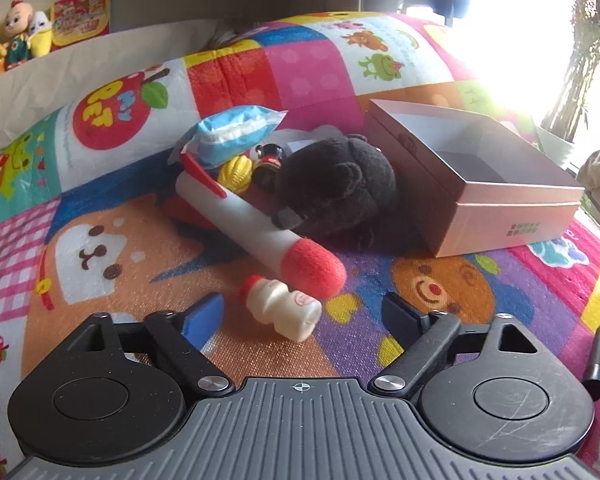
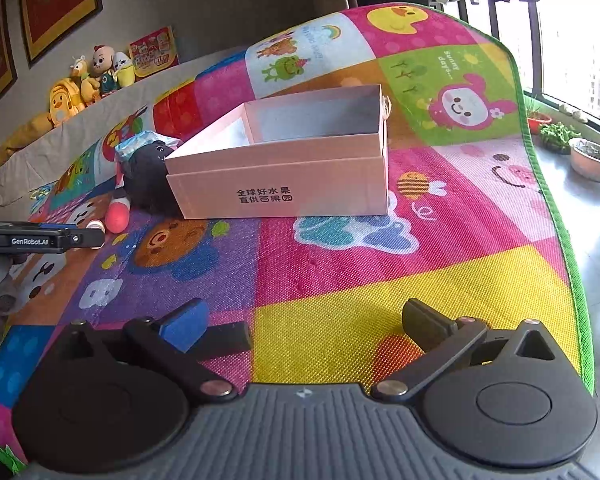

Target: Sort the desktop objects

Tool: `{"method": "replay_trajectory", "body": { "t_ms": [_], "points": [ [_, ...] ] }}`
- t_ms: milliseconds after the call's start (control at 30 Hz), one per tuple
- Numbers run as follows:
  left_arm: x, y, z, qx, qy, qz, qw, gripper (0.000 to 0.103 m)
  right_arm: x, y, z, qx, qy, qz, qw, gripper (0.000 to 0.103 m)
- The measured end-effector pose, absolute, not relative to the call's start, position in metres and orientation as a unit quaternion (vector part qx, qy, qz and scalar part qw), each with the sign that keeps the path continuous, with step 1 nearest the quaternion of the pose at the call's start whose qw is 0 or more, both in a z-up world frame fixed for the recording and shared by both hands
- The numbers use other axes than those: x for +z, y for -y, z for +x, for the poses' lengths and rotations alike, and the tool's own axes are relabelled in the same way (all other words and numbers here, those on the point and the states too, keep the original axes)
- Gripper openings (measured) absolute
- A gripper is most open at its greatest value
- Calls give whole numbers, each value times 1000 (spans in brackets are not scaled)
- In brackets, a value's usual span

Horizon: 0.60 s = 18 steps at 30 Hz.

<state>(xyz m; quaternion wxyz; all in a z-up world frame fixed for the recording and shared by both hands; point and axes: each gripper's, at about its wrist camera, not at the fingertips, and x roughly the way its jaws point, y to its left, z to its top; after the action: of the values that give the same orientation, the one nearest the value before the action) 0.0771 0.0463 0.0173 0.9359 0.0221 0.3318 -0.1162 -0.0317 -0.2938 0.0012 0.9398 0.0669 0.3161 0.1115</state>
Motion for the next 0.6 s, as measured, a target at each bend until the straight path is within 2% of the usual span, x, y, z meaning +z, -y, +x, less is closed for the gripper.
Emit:
{"method": "replay_trajectory", "body": {
  "t_ms": [233, 433, 600],
  "points": [
    [14, -38, 92, -148, -341, 18, 928, 94, 0, 293, -32, 113, -312, 68, 941, 103],
    [14, -9, 48, -232, -344, 60, 908, 94, 0, 294, -33, 113, -311, 68, 941, 103],
    [13, 9, 20, -193, -332, 91, 919, 93, 0, 294, -33, 112, -311, 67, 941, 103]
  ]
}}
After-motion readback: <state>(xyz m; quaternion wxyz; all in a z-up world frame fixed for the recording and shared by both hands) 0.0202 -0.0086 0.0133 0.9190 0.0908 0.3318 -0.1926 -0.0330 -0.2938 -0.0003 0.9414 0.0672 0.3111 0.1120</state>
